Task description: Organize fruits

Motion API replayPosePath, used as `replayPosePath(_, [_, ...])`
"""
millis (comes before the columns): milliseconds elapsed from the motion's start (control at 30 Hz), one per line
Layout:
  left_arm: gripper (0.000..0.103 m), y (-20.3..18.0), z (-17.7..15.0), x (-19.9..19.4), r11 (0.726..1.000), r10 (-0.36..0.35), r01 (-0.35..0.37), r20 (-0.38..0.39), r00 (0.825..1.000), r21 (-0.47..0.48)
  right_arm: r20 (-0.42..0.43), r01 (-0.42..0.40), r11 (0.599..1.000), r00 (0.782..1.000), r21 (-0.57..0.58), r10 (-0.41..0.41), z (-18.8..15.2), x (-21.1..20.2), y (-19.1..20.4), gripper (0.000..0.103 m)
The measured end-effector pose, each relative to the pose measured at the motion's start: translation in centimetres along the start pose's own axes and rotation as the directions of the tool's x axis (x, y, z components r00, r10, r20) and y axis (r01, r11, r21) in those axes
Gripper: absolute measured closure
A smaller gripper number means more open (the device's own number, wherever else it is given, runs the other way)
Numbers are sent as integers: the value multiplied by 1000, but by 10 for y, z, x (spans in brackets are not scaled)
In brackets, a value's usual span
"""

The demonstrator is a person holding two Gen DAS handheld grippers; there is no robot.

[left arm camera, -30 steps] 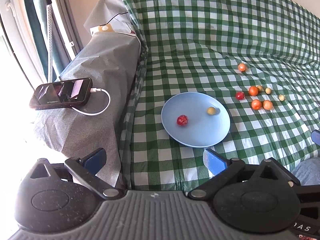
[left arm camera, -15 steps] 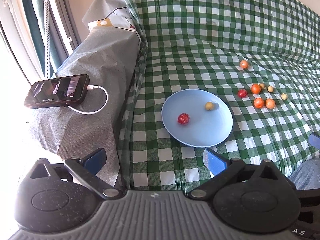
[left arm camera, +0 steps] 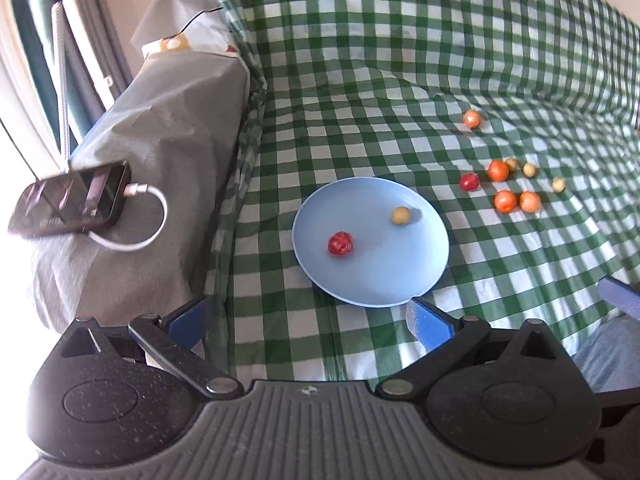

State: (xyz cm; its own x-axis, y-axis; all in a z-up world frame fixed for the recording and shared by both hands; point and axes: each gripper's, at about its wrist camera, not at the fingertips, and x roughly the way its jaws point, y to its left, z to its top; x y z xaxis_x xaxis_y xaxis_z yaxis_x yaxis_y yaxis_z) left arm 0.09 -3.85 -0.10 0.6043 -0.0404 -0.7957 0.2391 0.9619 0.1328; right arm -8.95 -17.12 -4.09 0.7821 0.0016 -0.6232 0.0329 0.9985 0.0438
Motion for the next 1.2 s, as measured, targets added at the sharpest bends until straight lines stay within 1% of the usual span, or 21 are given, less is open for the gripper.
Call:
replayPosePath(67, [0, -7, 5, 6, 1000, 8, -8, -2, 1000, 22, -13, 2, 1000, 1000, 19, -2, -1, 6, -5, 1])
replayPosePath(200, [0, -25, 19, 21, 998, -2, 3, -13, 1000, 62, -27, 27, 997, 999, 73, -25, -3, 18, -23, 1])
replayPosePath(300, [0, -46, 32, 35, 994, -15, 17, -24, 1000, 105, -43, 70, 989, 997, 133, -65, -6, 31, -46, 1])
replayPosePath(400, [0, -71, 50, 52, 990, -37, 41, -28, 999, 133, -55, 137, 972, 990, 190, -129, -12, 44, -74, 1])
replayPosePath(500, [0, -97, 72, 76, 985, -64, 68, -34, 997, 158, -60, 222, 949, 975, 223, -214, -17, 64, -107, 1])
replayPosePath(567, [0, -115, 87, 96, 979, -93, 98, -37, 995, 177, -69, 278, 932, 961, 232, -269, -22, 81, -128, 1])
replayPosePath(667, [0, -145, 107, 131, 969, -112, 118, -40, 993, 216, -80, 330, 914, 944, 235, -320, -27, 113, -160, 1])
replayPosePath(733, [0, -166, 117, 159, 958, -108, 120, -59, 992, 260, -91, 355, 906, 935, 231, -343, -31, 137, -180, 1])
replayPosePath(800, [0, -184, 126, 186, 945, -105, 123, -75, 992, 304, -101, 355, 905, 935, 233, -341, -33, 163, -197, 1])
replayPosePath(900, [0, -205, 134, 227, 921, -85, 112, -88, 993, 372, -119, 331, 913, 943, 238, -311, -35, 200, -217, 1])
replayPosePath(933, [0, -211, 137, 240, 915, -80, 112, -99, 992, 389, -122, 321, 916, 946, 239, -300, -36, 211, -222, 1])
replayPosePath(1000, [0, -216, 142, 262, 910, -77, 120, -123, 990, 398, -121, 299, 924, 953, 240, -277, -36, 227, -228, 1])
replayPosePath(1067, [0, -222, 145, 277, 905, -74, 121, -129, 989, 408, -107, 278, 933, 960, 227, -260, -36, 238, -231, 1])
replayPosePath(1133, [0, -226, 146, 289, 894, -78, 132, -140, 987, 428, -108, 274, 937, 961, 216, -256, -38, 251, -233, 1])
replayPosePath(1200, [0, -227, 148, 296, 887, -101, 154, -142, 985, 435, -82, 267, 937, 963, 227, -255, -37, 257, -235, 1])
